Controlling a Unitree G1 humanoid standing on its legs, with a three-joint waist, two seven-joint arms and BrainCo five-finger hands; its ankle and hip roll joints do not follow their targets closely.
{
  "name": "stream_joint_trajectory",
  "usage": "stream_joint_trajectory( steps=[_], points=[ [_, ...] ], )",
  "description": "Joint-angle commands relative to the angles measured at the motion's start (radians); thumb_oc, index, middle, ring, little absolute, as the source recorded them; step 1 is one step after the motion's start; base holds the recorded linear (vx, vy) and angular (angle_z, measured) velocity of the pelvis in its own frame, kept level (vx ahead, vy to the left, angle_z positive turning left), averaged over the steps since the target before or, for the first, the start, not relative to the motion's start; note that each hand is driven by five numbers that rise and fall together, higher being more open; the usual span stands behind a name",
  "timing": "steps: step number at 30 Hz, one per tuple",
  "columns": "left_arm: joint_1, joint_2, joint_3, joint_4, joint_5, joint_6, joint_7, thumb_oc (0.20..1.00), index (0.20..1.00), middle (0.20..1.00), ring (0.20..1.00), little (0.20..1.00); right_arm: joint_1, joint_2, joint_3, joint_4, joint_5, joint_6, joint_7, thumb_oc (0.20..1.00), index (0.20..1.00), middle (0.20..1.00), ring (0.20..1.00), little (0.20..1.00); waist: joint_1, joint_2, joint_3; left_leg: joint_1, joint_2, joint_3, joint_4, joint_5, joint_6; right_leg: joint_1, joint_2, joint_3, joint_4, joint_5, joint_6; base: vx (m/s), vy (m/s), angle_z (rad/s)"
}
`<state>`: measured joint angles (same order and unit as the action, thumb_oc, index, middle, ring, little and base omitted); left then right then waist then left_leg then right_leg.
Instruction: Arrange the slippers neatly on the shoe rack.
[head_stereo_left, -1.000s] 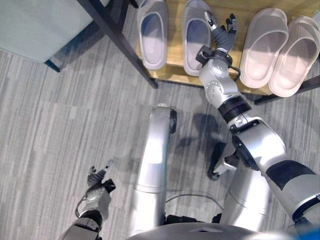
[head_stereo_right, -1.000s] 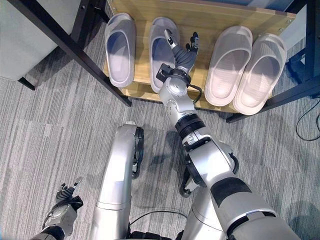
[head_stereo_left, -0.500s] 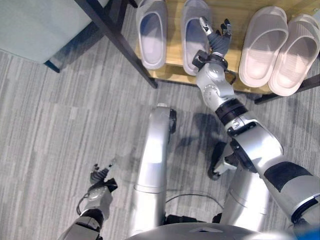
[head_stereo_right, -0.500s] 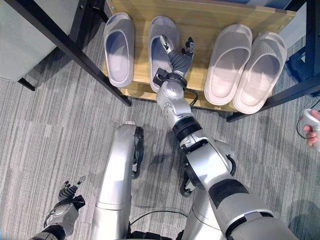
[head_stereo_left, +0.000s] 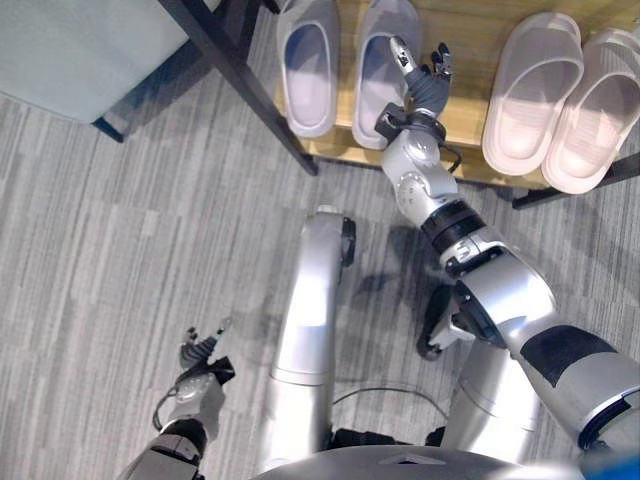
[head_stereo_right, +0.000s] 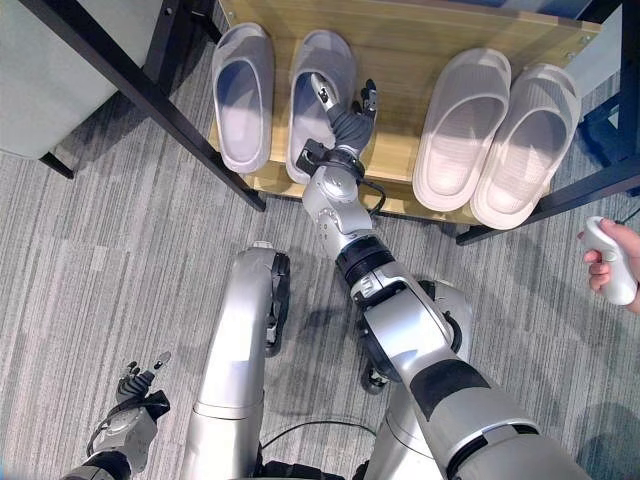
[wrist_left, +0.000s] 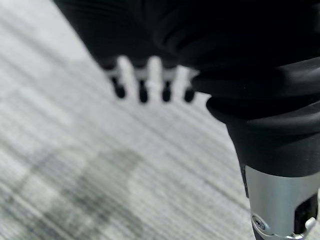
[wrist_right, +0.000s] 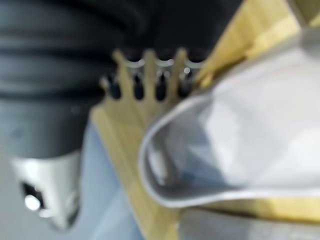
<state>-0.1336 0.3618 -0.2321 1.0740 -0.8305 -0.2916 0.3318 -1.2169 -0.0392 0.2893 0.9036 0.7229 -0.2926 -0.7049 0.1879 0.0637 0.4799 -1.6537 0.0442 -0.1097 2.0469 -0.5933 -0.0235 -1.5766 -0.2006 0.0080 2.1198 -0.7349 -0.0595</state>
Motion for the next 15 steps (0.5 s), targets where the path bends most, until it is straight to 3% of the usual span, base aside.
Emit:
stream_joint_trajectory(
  steps=[1,15],
  points=[
    [0.065,0.044,-0.056,-0.034,0.046,-0.034,0.029,1.0,1.0,1.0,1.0,1.0,-0.079,-0.001,0.048,-0.037,0.001,-0.045,0.036,1.0,1.0,1.0,1.0,1.0,0.046,0.017,0.04,0.084,-0.034,-0.004,0.09,-0.232,0.111,0.007,0.017,0.108,-0.019,0.086,-0.05,0.0,0.0,0.0],
    [0.076,0.058,-0.06,-0.016,0.06,-0.032,-0.016,1.0,1.0,1.0,1.0,1.0,-0.116,-0.052,0.157,0.058,0.047,0.0,0.21,1.0,1.0,1.0,1.0,1.0,0.05,0.024,0.04,0.084,-0.035,-0.007,0.103,-0.231,0.105,0.007,0.018,0.113,-0.005,0.082,-0.053,0.0,0.001,0.01]
  ],
)
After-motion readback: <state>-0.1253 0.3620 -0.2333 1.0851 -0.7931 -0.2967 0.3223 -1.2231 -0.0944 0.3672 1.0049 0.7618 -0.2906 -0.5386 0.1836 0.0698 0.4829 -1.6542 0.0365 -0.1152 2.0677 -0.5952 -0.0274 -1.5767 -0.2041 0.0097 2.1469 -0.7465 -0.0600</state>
